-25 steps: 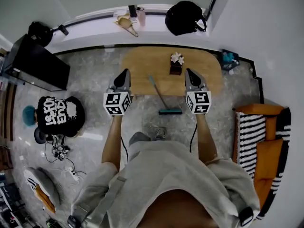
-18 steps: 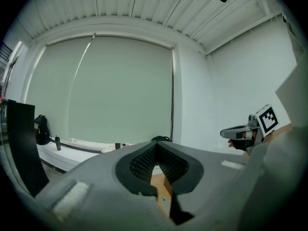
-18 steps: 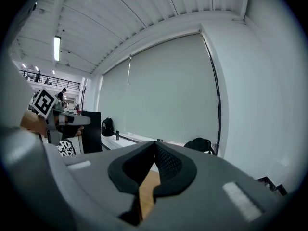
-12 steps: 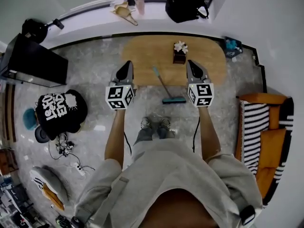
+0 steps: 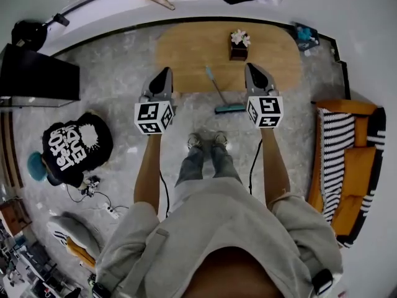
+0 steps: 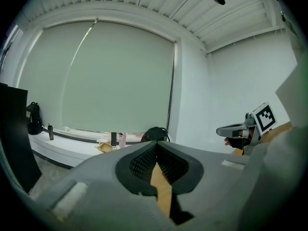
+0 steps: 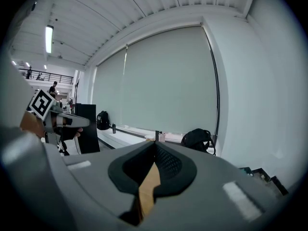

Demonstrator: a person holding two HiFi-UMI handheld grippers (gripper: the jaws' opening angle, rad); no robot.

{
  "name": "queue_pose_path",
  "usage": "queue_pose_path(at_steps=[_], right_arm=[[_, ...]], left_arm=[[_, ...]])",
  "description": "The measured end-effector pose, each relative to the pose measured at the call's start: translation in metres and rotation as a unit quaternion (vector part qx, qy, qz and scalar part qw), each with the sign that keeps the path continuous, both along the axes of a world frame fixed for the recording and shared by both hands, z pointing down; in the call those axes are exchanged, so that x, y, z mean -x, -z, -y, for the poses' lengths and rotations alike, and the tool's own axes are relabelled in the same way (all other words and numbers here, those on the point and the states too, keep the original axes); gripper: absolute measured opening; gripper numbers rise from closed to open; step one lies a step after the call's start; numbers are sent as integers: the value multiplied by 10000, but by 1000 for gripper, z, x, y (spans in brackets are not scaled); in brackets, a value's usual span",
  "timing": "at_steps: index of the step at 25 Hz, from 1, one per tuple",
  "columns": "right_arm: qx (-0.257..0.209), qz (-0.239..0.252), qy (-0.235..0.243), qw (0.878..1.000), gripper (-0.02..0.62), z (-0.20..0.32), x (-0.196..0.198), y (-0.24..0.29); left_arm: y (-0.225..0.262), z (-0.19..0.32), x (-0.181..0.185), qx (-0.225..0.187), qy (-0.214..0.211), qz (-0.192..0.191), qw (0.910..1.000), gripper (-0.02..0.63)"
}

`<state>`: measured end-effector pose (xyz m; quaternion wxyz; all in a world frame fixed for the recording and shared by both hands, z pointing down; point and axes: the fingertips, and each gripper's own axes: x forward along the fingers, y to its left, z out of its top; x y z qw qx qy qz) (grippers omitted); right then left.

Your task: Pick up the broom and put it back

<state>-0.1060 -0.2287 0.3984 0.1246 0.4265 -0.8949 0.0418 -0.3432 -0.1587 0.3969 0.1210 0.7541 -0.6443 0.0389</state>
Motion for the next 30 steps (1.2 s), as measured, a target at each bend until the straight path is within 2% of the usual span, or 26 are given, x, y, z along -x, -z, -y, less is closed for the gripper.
queue_pose_path(at_steps=[13, 30], right_arm=[[360, -154, -43, 9992, 2, -4, 15, -64], [1249, -400, 9, 9914, 2, -51, 8, -200]], left_arm=[[-64, 15, 3, 280, -153, -120, 9994, 3], [-187, -24, -8, 986, 40, -407, 9943, 3]])
